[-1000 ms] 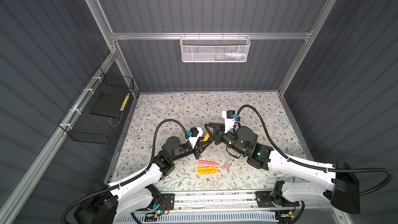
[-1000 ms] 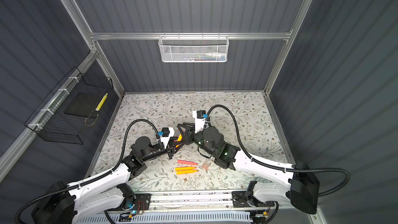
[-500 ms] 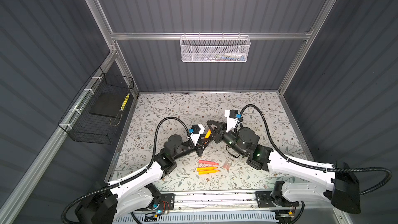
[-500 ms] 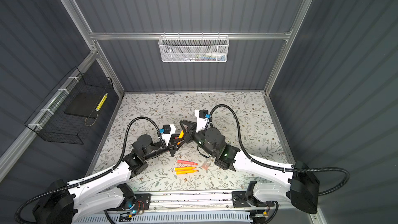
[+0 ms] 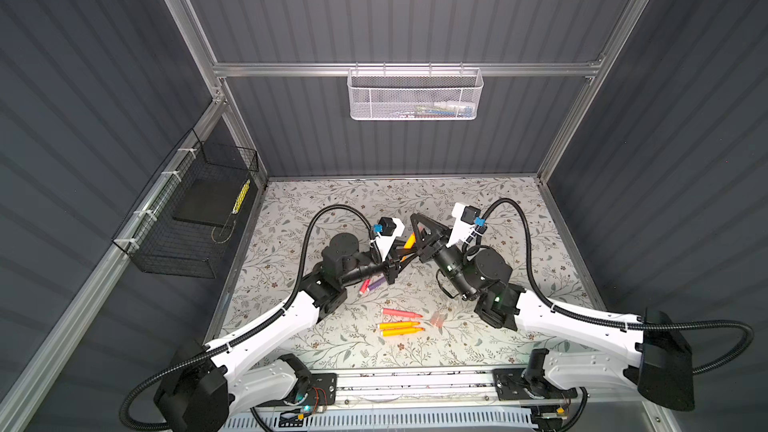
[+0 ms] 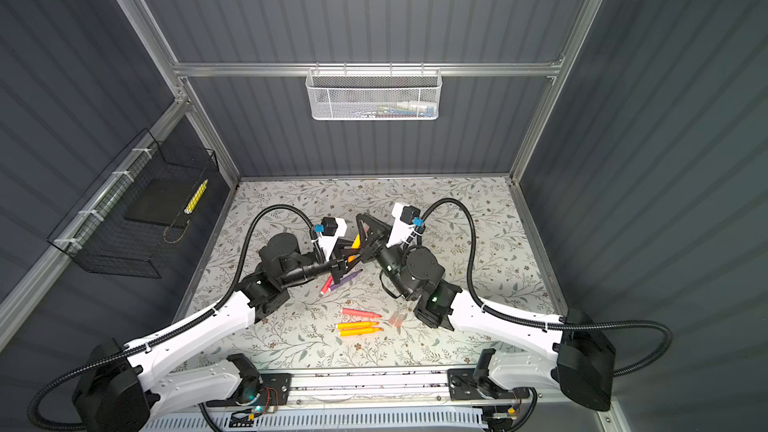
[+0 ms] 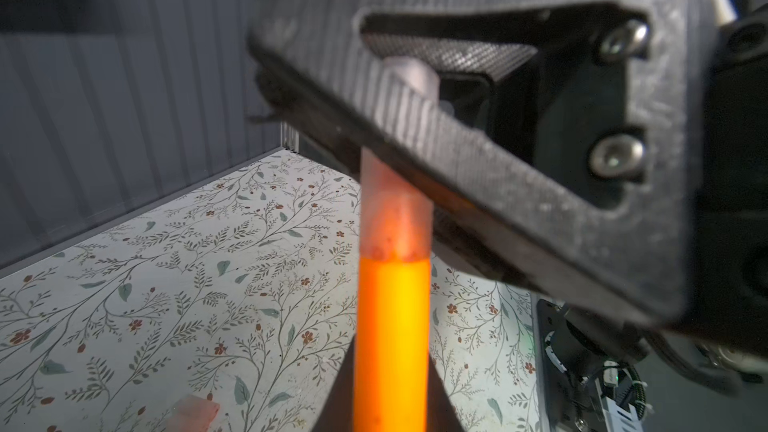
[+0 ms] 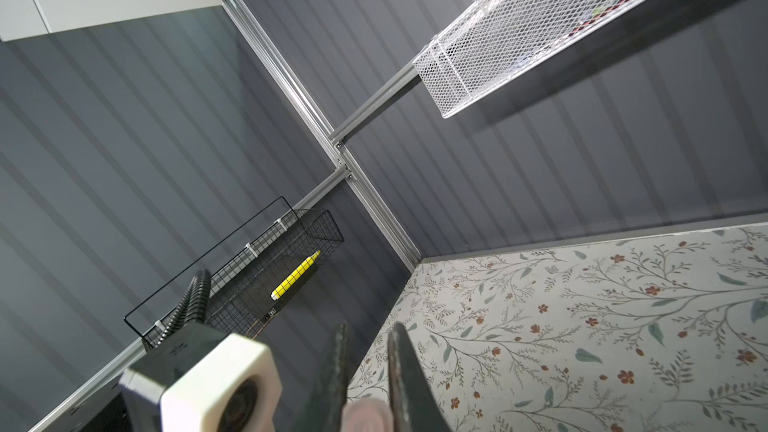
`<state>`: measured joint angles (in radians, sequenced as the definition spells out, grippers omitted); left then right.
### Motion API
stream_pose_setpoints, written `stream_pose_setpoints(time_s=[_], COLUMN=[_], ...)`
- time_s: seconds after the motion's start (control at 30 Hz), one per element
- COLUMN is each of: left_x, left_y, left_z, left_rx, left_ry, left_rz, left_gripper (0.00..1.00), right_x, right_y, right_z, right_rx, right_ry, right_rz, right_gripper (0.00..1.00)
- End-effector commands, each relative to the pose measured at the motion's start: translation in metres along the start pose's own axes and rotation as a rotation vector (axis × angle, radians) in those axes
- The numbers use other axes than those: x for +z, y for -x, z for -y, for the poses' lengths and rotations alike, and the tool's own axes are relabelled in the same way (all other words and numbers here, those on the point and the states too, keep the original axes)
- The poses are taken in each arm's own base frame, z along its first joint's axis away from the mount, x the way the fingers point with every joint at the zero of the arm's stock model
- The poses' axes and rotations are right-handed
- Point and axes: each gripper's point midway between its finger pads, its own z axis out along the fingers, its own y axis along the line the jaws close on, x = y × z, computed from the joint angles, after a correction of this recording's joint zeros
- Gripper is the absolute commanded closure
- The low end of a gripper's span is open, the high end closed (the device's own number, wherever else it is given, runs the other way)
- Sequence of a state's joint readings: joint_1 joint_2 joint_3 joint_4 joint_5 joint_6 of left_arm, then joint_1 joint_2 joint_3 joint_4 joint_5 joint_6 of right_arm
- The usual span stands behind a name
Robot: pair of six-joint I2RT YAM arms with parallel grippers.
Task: Insert the pens into the pen caps
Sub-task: 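Press the cap down onto the marker with the right gripper, then open the right gripper and withdraw both arms, left gripper holding capped marker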
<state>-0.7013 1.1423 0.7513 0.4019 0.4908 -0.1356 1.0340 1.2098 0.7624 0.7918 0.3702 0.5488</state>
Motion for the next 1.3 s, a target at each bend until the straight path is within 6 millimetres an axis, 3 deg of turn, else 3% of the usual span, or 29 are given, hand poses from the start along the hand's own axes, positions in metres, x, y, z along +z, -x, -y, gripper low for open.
stream_pose_setpoints(time_s=[0.0,0.17,0.27,0.3,0.37,0.43,0.53,0.73,0.83,1.03,1.2,1.27], left_x=[-0.042,-0.042,-0.035,-0.033,-0.030,-0.028,-0.043,-0.096,-0.116,-0.142,-0.153,-0.153], left_y=[0.144,0.140,0.117,0.108,0.077,0.036,-0.029,-0.111,-0.149,-0.180,-0.201,-0.204], left_z=[-0.055,-0.056,-0.054,-0.053,-0.058,-0.066,-0.096,-0.168,-0.191,-0.218,-0.233,-0.236], left_rx=[0.036,0.057,0.052,0.052,0.039,0.015,-0.059,-0.222,-0.345,-0.425,-0.551,-0.567], left_ry=[0.231,0.235,0.201,0.192,0.201,0.228,0.417,0.901,1.052,1.216,1.239,1.248], left_rz=[0.418,0.424,0.365,0.345,0.281,0.201,0.059,-0.171,-0.256,-0.347,-0.374,-0.397], left_gripper=[1.00,1.00,1.00,1.00,1.00,1.00,1.00,1.00,1.00,1.00,1.00,1.00], right_x=[-0.044,-0.050,-0.047,-0.046,-0.046,-0.050,-0.065,-0.108,-0.139,-0.207,-0.240,-0.238], right_y=[-0.122,-0.115,-0.103,-0.098,-0.084,-0.062,-0.035,-0.007,0.003,0.024,0.031,0.030], right_z=[-0.021,-0.022,-0.017,-0.014,-0.005,0.005,0.034,0.116,0.161,0.242,0.278,0.282], right_rx=[-0.034,-0.017,-0.030,-0.038,-0.061,-0.081,-0.095,-0.099,-0.147,-0.306,-0.315,-0.287], right_ry=[0.172,0.180,0.125,0.097,0.033,-0.017,-0.139,-0.378,-0.546,-0.911,-1.066,-1.050], right_rz=[-0.443,-0.418,-0.398,-0.386,-0.353,-0.300,-0.232,-0.164,-0.128,-0.018,0.036,0.039], right_gripper=[1.00,1.00,1.00,0.92,0.64,0.50,0.39,0.27,0.21,0.13,0.09,0.09])
